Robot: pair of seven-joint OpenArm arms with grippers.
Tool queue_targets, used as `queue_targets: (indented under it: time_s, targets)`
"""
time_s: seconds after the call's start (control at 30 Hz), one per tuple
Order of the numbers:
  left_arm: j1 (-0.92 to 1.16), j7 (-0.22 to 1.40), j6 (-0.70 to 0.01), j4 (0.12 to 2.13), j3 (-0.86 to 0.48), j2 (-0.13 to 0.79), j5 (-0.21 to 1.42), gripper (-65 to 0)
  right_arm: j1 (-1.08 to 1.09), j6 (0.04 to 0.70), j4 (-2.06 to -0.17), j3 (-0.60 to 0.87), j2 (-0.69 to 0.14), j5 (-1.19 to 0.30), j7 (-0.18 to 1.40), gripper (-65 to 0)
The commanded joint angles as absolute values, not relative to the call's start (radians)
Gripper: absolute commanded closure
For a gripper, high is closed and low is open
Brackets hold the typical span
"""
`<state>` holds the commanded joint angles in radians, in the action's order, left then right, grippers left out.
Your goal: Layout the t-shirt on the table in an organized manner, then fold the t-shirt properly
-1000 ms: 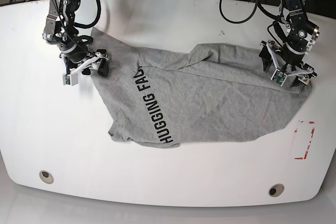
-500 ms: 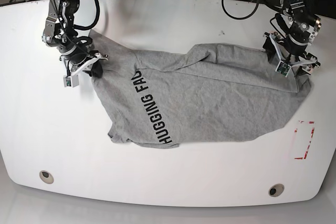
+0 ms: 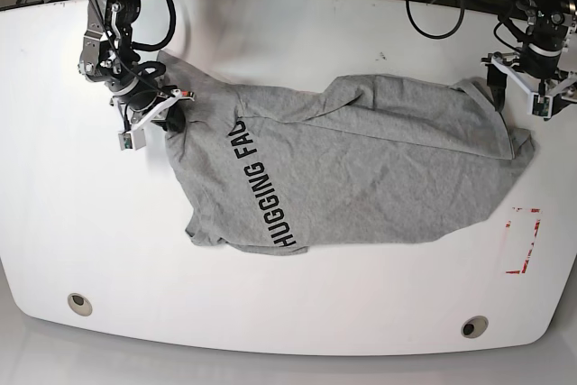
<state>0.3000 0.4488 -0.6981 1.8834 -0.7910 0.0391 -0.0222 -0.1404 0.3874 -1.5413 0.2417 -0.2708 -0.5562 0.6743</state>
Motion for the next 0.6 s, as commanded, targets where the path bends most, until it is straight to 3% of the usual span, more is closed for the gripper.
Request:
queue_targets:
  time_s: [0.37, 0.6]
  targets:
    - [0.341, 0.572, -0.698, 1.837, -0.826, 0.013, 0.277, -52.0, -0.14, 0.389, -1.538, 0.239, -0.269, -0.556, 0.674, 0.0]
    - [0.343, 0.572, -0.698, 1.718, -0.779, 0.007, 0.305, -52.0, -0.142, 0.389, -1.537, 0.239, -0.271, -0.555, 0.674, 0.0]
